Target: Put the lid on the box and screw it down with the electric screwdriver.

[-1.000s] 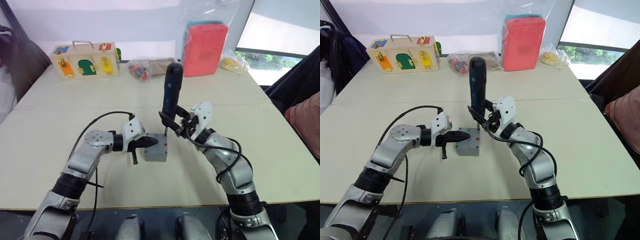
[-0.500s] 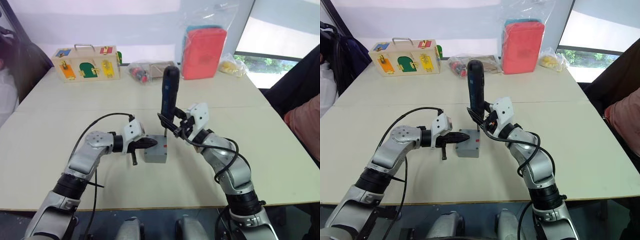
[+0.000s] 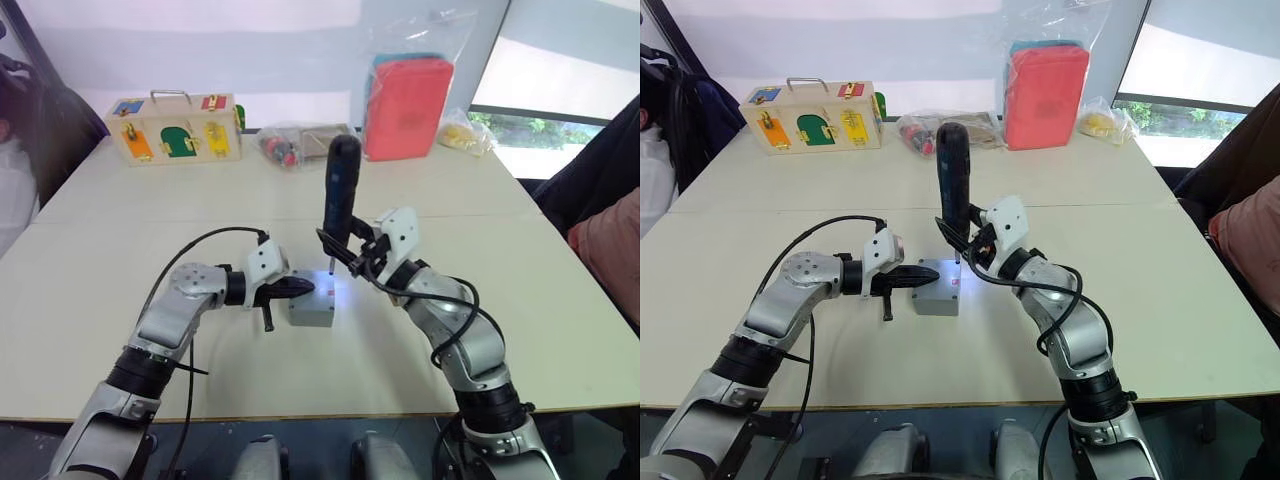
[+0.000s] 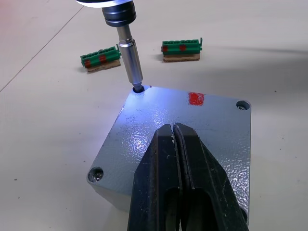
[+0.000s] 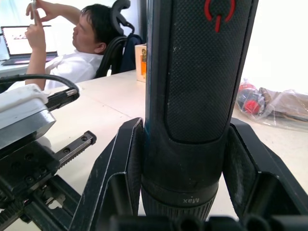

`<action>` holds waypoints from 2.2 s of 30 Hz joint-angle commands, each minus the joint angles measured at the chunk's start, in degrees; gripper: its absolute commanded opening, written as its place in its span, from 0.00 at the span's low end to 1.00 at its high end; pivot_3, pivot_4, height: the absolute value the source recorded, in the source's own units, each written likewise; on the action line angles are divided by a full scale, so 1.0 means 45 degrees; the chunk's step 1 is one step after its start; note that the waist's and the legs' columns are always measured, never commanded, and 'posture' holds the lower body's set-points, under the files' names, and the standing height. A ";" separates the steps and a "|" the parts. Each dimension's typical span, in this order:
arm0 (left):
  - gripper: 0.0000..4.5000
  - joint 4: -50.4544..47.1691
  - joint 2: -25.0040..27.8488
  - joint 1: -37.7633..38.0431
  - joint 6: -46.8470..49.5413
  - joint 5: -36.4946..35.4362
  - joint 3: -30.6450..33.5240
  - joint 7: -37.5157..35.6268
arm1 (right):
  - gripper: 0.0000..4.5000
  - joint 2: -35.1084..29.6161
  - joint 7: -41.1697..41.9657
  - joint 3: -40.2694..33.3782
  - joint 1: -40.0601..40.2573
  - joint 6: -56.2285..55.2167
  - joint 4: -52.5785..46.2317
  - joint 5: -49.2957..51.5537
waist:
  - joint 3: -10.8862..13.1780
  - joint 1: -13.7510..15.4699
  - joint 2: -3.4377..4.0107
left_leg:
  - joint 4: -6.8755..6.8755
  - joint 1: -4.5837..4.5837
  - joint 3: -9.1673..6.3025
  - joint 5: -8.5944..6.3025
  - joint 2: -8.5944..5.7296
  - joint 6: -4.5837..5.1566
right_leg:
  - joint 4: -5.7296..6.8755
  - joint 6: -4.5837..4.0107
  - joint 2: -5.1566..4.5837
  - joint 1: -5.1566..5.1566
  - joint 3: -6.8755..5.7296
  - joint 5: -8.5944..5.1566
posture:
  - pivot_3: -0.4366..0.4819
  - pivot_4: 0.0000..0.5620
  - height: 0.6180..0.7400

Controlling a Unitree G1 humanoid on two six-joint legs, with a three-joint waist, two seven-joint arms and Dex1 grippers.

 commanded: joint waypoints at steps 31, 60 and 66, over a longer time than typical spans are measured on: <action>0.00 -0.5227 0.2018 -0.0338 0.3232 -0.3668 0.2491 -0.0350 | 0.39 -0.8457 -0.0765 -0.2697 -0.6941 1.5438 0.4039 0.5385 | 0.0692 -0.0038 0.0161 | 0.0041 -0.0507 0.0041 0.0018 -0.0036 -0.0019 | 0.0042 0.0067 0.0009 -0.0506 0.0012 0.0052 | 0.48 0.27 0.92; 0.00 -0.6271 0.4592 0.2441 0.4314 -0.4233 0.5038 0.1168 | 0.99 -1.0412 0.4629 -0.1732 -0.6167 1.0694 0.2086 0.3978 | 0.0763 -0.0005 0.0112 | 0.0194 -0.0531 0.0047 0.0019 -0.0038 -0.0021 | 0.0084 0.0094 0.0017 -0.0476 -0.0002 0.0074 | 0.48 0.27 0.92; 0.09 -0.6212 0.5902 0.4366 0.4392 -0.4118 0.6667 0.0699 | 1.00 -1.1926 0.7759 -0.4110 -0.3379 0.8484 0.0206 0.5161 | 0.0766 -0.0029 0.0099 | 0.0193 -0.0521 0.0050 0.0017 -0.0027 -0.0021 | 0.0078 0.0094 0.0018 -0.0469 0.0001 0.0074 | 0.48 0.27 0.92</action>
